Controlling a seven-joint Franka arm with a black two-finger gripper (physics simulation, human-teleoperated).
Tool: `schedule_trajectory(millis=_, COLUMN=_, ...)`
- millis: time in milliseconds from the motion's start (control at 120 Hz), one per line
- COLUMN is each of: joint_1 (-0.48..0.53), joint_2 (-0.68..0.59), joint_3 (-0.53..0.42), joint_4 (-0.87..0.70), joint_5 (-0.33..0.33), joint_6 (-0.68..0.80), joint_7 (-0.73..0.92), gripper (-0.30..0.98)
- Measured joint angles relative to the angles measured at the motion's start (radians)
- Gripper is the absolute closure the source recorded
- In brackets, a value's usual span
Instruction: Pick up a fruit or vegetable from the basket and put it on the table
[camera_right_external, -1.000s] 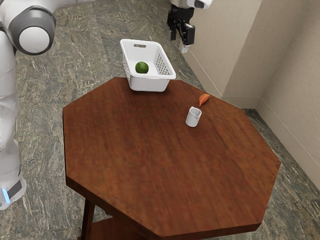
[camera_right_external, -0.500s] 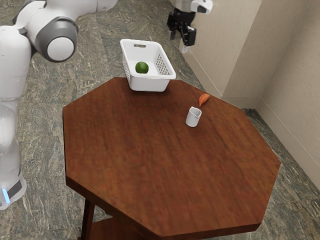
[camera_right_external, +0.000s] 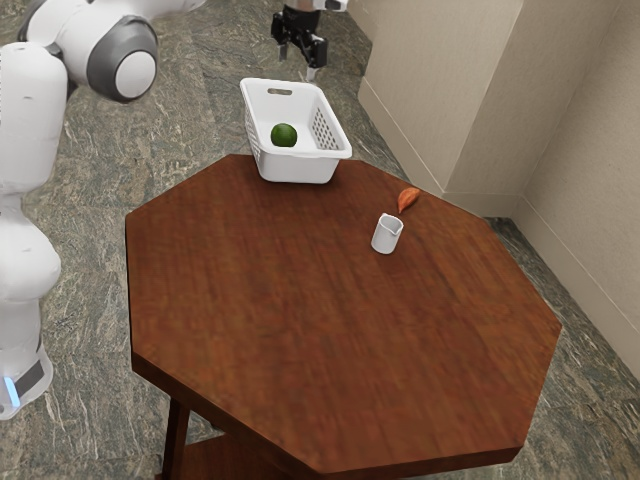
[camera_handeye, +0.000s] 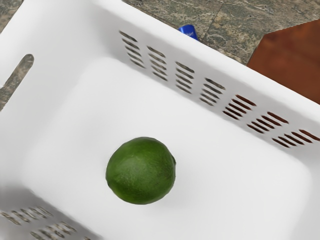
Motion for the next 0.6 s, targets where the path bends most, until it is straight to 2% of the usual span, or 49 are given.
schedule_trajectory(millis=92, joint_1=0.313, joint_2=0.086, joint_3=-0.458, joint_4=0.024, joint_5=0.115, joint_6=0.000, joint_7=0.017, gripper=0.00)
schedule_trajectory(millis=125, joint_1=0.385, joint_2=0.108, joint_3=-0.582, joint_4=0.012, joint_5=0.161, joint_6=-0.001, joint_7=0.024, gripper=0.00)
schedule_trajectory(millis=292, joint_1=0.554, joint_2=0.173, joint_3=-0.891, joint_4=-0.079, joint_5=0.373, joint_6=0.005, joint_7=0.067, gripper=0.01)
schedule_trajectory(millis=425, joint_1=0.591, joint_2=0.243, joint_3=-1.007, joint_4=-0.094, joint_5=0.507, joint_6=0.008, joint_7=0.108, gripper=0.01)
schedule_trajectory(millis=600, joint_1=0.572, joint_2=0.310, joint_3=-1.017, joint_4=-0.086, joint_5=0.586, joint_6=0.014, joint_7=0.158, gripper=0.01)
